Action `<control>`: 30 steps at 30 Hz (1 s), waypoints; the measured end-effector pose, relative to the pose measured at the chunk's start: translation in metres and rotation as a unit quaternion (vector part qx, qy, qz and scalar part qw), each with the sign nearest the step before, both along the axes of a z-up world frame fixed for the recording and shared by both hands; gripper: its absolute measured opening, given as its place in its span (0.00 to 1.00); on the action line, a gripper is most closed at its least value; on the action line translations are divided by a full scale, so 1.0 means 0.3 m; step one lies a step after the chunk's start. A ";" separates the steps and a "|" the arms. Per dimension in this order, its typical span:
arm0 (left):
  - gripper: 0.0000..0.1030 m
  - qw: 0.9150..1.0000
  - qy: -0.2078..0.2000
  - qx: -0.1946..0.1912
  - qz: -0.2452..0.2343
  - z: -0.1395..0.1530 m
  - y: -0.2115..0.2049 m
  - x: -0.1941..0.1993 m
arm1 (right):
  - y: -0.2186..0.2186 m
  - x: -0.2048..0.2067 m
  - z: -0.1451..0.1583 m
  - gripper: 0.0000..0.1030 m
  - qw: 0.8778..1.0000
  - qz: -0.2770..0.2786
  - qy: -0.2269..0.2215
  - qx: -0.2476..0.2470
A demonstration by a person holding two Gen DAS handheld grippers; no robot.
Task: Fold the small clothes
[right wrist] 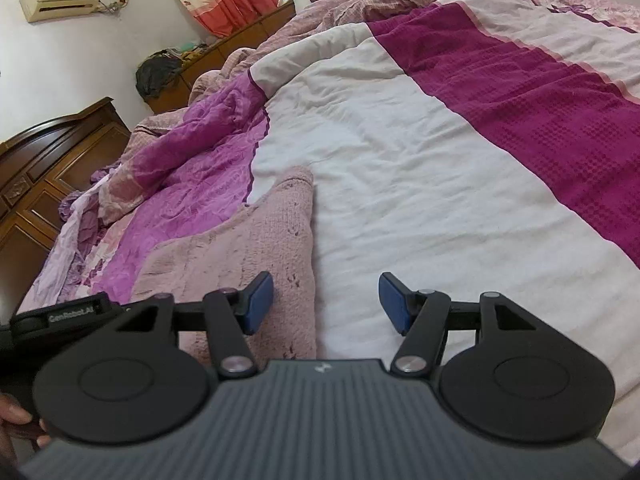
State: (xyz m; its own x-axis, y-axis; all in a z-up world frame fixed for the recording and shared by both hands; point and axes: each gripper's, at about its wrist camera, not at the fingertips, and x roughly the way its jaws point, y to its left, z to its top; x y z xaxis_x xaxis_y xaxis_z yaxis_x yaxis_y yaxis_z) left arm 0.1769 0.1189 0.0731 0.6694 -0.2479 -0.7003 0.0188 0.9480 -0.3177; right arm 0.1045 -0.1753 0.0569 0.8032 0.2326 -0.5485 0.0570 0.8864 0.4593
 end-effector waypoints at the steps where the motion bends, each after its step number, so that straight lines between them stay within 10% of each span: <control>1: 0.53 1.000 -0.001 0.001 -0.007 -0.005 -0.010 0.001 | 0.001 0.000 -0.004 0.60 1.000 0.000 -0.001 0.002; 4: 0.29 1.000 -0.015 0.019 -0.015 -0.010 -0.045 -0.003 | 0.011 0.000 -0.013 0.60 1.000 -0.001 0.000 -0.003; 14: 0.23 0.995 -0.066 0.067 -0.015 0.151 0.064 -0.025 | 0.161 -0.027 0.027 0.60 0.992 0.120 -0.023 0.013; 18: 0.34 0.996 0.001 0.088 0.015 0.039 0.136 0.004 | 0.256 -0.051 0.026 0.60 0.985 0.161 -0.042 -0.038; 26: 0.65 0.997 -0.014 0.070 -0.009 0.080 0.138 -0.098 | 0.217 -0.045 0.031 0.60 0.988 0.148 -0.032 -0.003; 30: 0.71 0.987 -0.021 0.158 -0.007 0.066 0.094 -0.128 | 0.191 -0.036 0.037 0.60 0.991 0.130 -0.027 -0.006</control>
State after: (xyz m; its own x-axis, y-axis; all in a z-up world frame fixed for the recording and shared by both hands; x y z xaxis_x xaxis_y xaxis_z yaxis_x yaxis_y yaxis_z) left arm 0.1385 0.1471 0.0930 0.6978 -0.0312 -0.7156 0.0398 0.9992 -0.0047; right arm 0.0936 -0.1179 0.0681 0.7453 0.4295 -0.5099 -0.1987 0.8732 0.4451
